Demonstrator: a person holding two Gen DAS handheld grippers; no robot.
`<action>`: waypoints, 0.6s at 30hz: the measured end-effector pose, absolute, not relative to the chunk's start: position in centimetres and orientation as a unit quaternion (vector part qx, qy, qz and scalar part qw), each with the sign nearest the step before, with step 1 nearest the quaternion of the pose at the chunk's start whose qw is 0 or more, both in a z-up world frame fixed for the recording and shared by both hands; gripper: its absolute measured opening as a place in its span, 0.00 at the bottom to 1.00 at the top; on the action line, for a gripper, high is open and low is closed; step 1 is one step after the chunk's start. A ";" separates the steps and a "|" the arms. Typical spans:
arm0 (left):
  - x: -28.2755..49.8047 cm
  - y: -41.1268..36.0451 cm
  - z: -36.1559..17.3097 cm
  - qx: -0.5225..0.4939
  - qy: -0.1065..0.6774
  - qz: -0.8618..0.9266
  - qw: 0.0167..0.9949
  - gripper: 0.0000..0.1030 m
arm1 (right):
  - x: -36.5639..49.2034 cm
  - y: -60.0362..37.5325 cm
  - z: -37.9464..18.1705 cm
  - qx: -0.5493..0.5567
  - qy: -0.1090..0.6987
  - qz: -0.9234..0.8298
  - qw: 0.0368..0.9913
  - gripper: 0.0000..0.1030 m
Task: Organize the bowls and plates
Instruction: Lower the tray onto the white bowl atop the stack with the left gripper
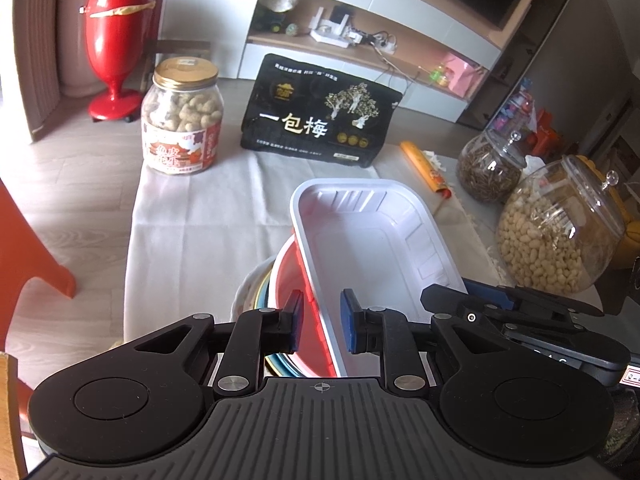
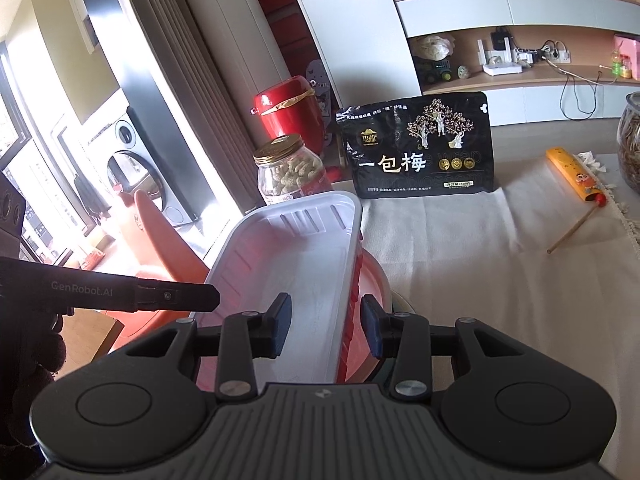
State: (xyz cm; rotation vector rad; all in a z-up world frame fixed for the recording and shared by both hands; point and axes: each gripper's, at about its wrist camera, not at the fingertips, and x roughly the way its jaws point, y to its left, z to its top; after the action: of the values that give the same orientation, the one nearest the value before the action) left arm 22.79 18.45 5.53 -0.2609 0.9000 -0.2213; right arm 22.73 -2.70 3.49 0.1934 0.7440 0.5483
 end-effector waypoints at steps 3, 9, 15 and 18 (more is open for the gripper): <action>22.8 18.4 5.4 -0.123 0.432 -0.104 0.888 0.21 | 22.9 -2.7 3.6 0.092 0.356 0.263 0.892 0.38; 23.1 18.3 5.3 -0.112 0.430 -0.099 0.891 0.21 | 23.3 -2.5 3.6 0.086 0.352 0.259 0.895 0.38; 24.0 18.7 4.8 -0.116 0.434 -0.097 0.888 0.22 | 24.2 -2.1 2.9 0.085 0.361 0.260 0.892 0.38; 24.7 19.0 4.6 -0.121 0.434 -0.093 0.888 0.22 | 24.9 -1.9 2.5 0.082 0.365 0.258 0.891 0.37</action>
State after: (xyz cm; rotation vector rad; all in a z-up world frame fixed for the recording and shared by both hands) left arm 24.75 19.01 4.58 -0.2509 0.9010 -0.1937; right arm 24.93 -1.87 2.54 0.1709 0.7568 0.5346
